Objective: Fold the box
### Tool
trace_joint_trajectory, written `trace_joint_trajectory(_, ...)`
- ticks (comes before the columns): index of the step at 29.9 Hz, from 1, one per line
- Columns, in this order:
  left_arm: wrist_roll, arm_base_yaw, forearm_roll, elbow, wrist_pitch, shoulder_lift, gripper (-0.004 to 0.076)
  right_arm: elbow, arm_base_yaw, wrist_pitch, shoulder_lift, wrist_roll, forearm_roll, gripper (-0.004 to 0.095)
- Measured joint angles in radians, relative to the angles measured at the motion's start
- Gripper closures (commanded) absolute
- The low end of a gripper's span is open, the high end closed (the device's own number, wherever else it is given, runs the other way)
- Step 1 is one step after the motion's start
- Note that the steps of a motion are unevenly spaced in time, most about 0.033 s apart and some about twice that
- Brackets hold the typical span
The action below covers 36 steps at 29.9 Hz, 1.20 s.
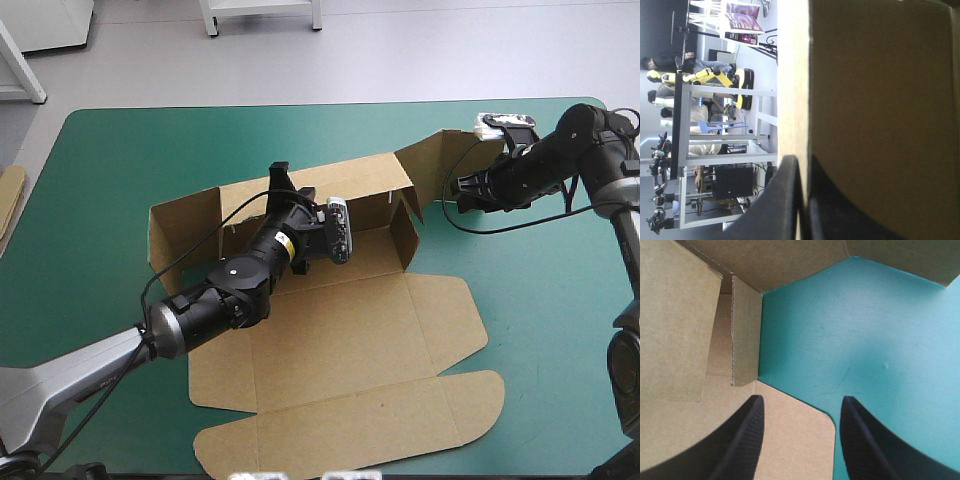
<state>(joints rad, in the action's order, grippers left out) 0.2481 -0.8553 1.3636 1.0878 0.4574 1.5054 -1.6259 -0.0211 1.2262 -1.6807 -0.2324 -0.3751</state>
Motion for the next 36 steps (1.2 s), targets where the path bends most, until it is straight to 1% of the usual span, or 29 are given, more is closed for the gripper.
trace_joint_trajectory(5,0.030,-0.001,0.032,-0.003,0.002,0.001,0.0732,-0.004,-0.004,-0.043,-0.009,-0.017,-0.006,0.0471)
trace_joint_trajectory(8,0.033,-0.001,0.038,-0.004,0.003,0.001,0.0732,-0.005,-0.032,-0.049,-0.043,-0.025,0.005,0.0471)
trace_joint_trajectory(10,0.034,-0.001,0.043,-0.004,0.002,0.001,0.0732,-0.012,-0.069,-0.061,-0.075,-0.021,0.034,0.0471)
trace_joint_trajectory(13,0.036,-0.001,0.046,-0.004,0.002,0.001,0.0732,-0.052,-0.121,-0.086,-0.111,0.009,0.109,0.0471)
trace_joint_trajectory(15,0.037,-0.001,0.047,-0.004,0.002,0.001,0.0732,-0.109,-0.141,-0.092,-0.131,0.030,0.148,0.0471)
trace_joint_trajectory(20,0.037,-0.001,0.047,-0.004,0.002,0.001,0.0732,-0.291,-0.148,-0.093,-0.162,0.066,0.198,0.0471)
trace_joint_trajectory(29,0.037,-0.001,0.047,-0.004,0.002,0.001,0.0732,-0.603,-0.148,-0.074,-0.307,0.081,0.213,0.0471)
trace_joint_trajectory(36,0.037,-0.001,0.047,-0.004,0.002,0.001,0.0732,-0.766,-0.148,-0.103,-0.471,0.086,0.226,0.0471)
